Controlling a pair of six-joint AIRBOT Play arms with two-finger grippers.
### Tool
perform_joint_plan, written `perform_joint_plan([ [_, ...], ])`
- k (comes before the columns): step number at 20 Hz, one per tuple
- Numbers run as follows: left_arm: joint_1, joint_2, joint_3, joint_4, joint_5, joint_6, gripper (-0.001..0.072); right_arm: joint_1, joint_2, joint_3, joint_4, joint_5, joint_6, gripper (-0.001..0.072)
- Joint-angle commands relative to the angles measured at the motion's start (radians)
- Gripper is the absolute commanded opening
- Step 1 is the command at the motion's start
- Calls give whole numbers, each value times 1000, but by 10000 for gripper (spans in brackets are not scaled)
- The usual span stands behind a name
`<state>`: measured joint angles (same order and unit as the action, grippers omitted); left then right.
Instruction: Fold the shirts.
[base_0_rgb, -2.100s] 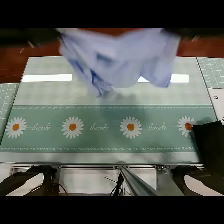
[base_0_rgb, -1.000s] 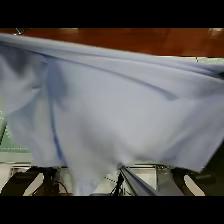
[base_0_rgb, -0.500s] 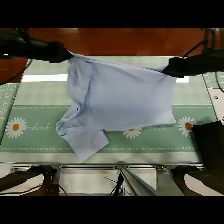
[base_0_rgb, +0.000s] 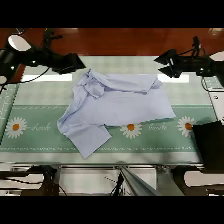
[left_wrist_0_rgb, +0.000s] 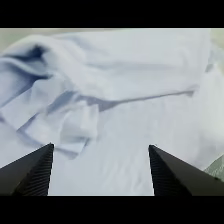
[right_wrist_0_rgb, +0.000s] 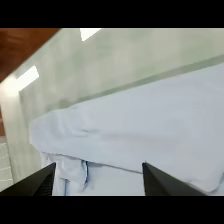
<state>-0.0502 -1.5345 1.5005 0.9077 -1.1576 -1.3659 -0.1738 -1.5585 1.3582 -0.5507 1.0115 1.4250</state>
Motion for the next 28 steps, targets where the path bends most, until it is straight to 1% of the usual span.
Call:
perform_joint_plan([
  [1,130,19,-17,28,-270,-8,702,-174,20,26,56,252,-48,620],
  [2,177,48,-55,28,-296,-8,701,-234,60,26,-8,319,-64,620],
  [3,224,96,-123,28,-298,-8,701,-282,105,24,-104,362,-80,620],
  [4,264,148,-204,29,-290,12,702,-322,167,8,-235,379,-95,620],
  [6,348,263,-397,55,-266,57,701,-380,298,-84,-449,350,-111,620],
  [7,397,321,-499,74,-255,76,701,-408,361,-161,-479,299,-95,620],
  [9,497,418,-687,82,-206,83,700,-435,486,-367,-414,189,-76,619],
  [10,542,454,-773,90,-179,72,700,-427,539,-473,-359,165,-78,619],
  [12,617,495,-921,79,-134,65,699,-383,610,-640,-249,140,-138,619],
  [14,643,517,-1017,55,-111,106,699,-329,643,-739,-229,140,-156,619],
  [16,642,521,-1062,19,-101,142,698,-277,646,-782,-229,140,-156,619],
  [19,642,520,-1084,-34,-89,203,699,-211,646,-787,-209,122,-154,619],
  [22,633,517,-1087,-65,2,254,697,-161,646,-787,-187,81,-144,619],
  [23,622,512,-1089,-93,14,269,696,-147,646,-787,-187,69,-132,619],
  [25,576,495,-1089,-143,18,336,696,-135,646,-787,-180,49,-113,619],
  [28,493,454,-1089,-153,49,352,696,-135,646,-787,-132,34,-109,619],
])
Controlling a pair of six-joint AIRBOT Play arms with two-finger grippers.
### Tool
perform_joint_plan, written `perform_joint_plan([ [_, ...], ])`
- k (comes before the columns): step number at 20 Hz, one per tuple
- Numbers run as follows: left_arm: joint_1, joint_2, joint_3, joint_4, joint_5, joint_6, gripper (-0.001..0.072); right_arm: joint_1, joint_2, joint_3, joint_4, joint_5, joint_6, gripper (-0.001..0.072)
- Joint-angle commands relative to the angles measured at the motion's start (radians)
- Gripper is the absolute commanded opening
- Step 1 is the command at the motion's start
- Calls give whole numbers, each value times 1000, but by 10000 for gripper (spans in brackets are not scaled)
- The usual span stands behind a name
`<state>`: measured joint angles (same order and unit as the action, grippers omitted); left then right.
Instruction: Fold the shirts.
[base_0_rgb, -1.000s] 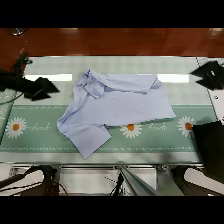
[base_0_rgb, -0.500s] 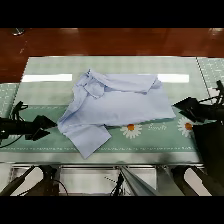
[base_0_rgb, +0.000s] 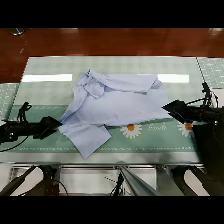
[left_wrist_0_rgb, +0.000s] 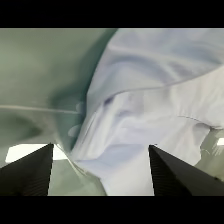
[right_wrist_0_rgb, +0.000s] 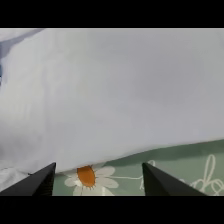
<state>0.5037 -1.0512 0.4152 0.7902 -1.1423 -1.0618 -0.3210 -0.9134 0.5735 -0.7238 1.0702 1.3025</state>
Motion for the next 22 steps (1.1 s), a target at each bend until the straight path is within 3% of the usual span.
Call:
perform_joint_plan([
  [1,-90,-54,-4,-35,32,56,696,12,1,-2,50,-28,13,619],
  [4,-148,-118,-3,-35,32,59,693,-7,1,-1,53,-26,21,619],
  [5,-151,-125,-3,-35,30,60,649,-40,1,2,52,-16,20,619],
  [6,-150,-126,-3,-35,26,76,376,-85,1,3,49,-2,19,619],
  [7,-148,-126,0,-35,24,89,14,-131,1,3,29,3,19,619],
  [9,-148,-126,13,-35,24,105,22,-194,0,3,-113,3,39,619],
  [12,-148,-126,40,-35,24,104,22,-201,0,1,-283,-26,152,619],
  [18,-148,-126,57,-36,24,80,22,-201,-97,1,-245,-49,151,619],
  [22,-149,-126,57,-36,27,81,22,-199,-239,7,-115,-69,64,619],
])
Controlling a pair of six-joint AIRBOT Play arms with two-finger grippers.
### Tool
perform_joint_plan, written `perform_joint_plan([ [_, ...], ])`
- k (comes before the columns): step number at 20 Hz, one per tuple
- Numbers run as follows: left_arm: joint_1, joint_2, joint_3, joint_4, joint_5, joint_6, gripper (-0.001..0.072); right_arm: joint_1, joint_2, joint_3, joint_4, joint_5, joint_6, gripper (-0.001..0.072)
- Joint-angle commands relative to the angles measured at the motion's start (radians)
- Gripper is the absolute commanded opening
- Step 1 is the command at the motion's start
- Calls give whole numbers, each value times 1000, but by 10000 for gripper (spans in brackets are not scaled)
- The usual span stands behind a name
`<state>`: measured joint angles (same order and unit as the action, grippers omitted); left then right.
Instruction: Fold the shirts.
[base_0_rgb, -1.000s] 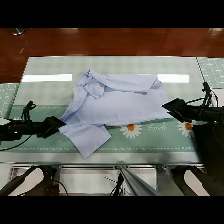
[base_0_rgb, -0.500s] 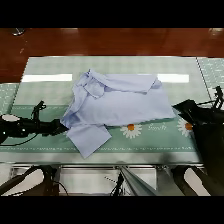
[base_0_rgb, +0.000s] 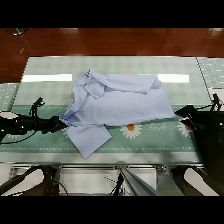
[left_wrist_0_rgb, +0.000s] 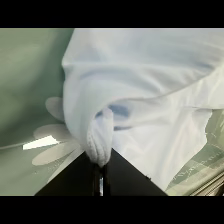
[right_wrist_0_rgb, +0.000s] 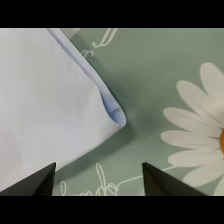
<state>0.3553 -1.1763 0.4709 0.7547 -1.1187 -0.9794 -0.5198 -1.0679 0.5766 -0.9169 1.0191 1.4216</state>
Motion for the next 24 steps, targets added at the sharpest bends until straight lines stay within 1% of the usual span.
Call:
perform_joint_plan([
  [1,0,0,2,-1,5,-2,23,3,-122,12,104,-30,-69,619],
  [6,0,0,2,-4,4,-2,22,83,-271,110,123,-48,-67,619],
  [8,0,0,2,-8,8,-1,22,135,-309,158,126,-64,-45,609],
  [9,0,0,2,-8,9,-1,22,160,-323,183,126,-64,-40,546],
  [10,0,0,5,-8,8,-1,22,181,-337,208,126,-59,-40,358],
  [11,0,0,5,-16,8,-2,22,201,-344,227,118,-56,-47,119],
  [12,0,0,10,-19,8,-23,22,215,-346,243,100,-50,-44,22],
  [14,0,0,44,-32,6,-48,22,218,-346,299,53,13,-9,21],
  [16,0,1,136,-126,-34,-48,22,216,-340,431,13,131,-3,21],
  [18,0,11,307,-365,-71,-44,22,225,-308,637,11,194,10,21],
  [19,-1,18,408,-496,-81,-10,22,233,-285,770,11,198,26,21],
  [20,0,24,534,-622,-92,44,22,240,-265,904,7,198,37,21],
  [21,1,29,661,-683,-89,51,22,242,-247,1057,-30,201,64,20],
  [22,1,30,813,-686,-85,35,21,242,-232,1198,-79,214,114,21],
  [23,2,30,951,-658,-78,2,21,242,-214,1339,-90,221,135,21],
  [24,2,31,1096,-594,-69,-53,21,243,-192,1453,-85,223,135,20],
])
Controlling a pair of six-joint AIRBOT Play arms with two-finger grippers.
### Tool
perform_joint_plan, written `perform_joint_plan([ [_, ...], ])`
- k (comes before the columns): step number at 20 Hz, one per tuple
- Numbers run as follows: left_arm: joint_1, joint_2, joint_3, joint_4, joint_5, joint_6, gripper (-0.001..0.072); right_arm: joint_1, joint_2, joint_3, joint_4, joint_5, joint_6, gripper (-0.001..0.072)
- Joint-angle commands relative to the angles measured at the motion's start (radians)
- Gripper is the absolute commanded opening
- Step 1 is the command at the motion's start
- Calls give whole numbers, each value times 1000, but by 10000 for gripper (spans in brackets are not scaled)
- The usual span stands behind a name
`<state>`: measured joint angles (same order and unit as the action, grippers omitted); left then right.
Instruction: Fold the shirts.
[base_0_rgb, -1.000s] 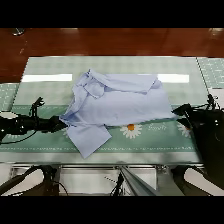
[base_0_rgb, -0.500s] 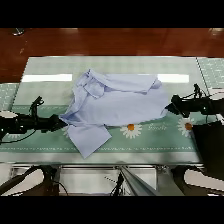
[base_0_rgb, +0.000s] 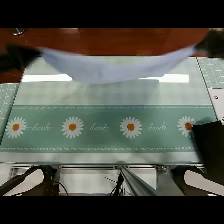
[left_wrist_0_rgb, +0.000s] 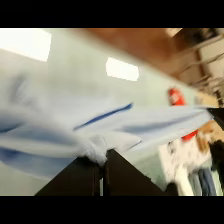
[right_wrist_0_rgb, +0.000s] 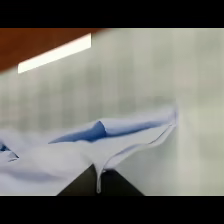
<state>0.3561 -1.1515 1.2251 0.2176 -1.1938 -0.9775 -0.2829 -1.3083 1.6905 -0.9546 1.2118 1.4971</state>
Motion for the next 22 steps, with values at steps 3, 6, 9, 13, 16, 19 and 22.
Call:
perform_joint_plan([
  [3,1,35,704,302,-5,-293,20,5,196,466,-62,47,58,21],
  [6,6,127,922,581,-88,-345,20,5,385,411,-146,161,55,21],
  [9,7,312,876,870,-114,-410,20,5,545,348,-166,217,55,21],
  [13,-55,552,734,1098,-136,-416,20,5,659,343,-270,362,77,21],
  [16,-195,648,620,1191,-136,-417,20,5,680,343,-355,473,92,21],
  [19,-259,658,513,1294,-136,-436,20,5,680,297,-370,496,93,21],
  [22,-259,620,376,1294,-135,-442,21,5,679,159,-352,484,97,21],
])
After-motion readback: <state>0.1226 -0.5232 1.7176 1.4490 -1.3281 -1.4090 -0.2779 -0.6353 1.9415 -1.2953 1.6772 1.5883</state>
